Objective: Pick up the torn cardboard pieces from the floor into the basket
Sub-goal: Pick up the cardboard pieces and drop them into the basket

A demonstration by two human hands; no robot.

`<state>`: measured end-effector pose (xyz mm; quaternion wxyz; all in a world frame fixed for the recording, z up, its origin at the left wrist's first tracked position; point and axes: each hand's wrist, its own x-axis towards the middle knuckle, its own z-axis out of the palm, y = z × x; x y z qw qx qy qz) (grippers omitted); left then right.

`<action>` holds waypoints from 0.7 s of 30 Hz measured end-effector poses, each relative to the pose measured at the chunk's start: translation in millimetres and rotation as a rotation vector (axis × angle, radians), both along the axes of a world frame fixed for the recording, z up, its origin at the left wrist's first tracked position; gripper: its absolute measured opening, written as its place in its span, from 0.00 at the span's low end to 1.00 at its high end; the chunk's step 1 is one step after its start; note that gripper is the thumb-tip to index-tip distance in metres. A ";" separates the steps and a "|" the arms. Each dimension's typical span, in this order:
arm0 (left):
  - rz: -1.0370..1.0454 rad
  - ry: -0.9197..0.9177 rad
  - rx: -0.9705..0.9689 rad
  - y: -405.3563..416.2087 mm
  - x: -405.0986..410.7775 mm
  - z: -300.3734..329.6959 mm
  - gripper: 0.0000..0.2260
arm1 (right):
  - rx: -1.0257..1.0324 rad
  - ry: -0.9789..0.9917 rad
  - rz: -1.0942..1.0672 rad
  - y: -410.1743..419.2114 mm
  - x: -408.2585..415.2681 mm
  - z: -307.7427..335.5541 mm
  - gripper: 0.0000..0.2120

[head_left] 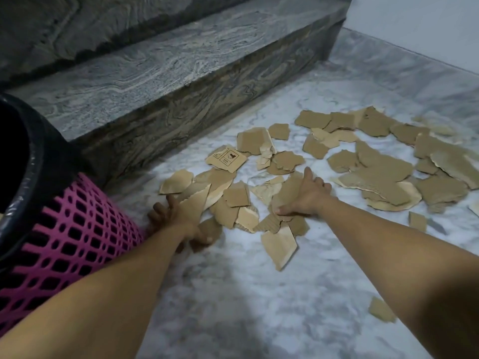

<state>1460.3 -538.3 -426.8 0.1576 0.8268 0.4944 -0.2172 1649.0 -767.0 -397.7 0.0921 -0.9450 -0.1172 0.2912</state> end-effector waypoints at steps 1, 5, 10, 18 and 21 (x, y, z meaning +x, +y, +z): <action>-0.005 -0.003 0.007 -3.4 -0.1 4.7 0.70 | -0.002 -0.025 -0.033 0.7 -1.0 -0.5 0.68; 0.081 -0.084 -0.073 -27.3 3.1 28.3 0.49 | 0.048 0.018 -0.160 6.1 -5.1 2.1 0.56; 0.077 -0.198 -0.101 -39.3 -0.2 22.5 0.42 | 0.182 0.147 -0.186 6.4 0.2 20.3 0.50; 0.031 -0.362 -0.176 -47.2 -12.3 26.4 0.36 | -0.140 0.147 0.137 -3.1 -43.1 31.4 0.59; 0.018 -0.315 -0.261 -48.8 -14.1 34.4 0.39 | -0.111 0.085 0.000 -4.5 -64.9 18.5 0.61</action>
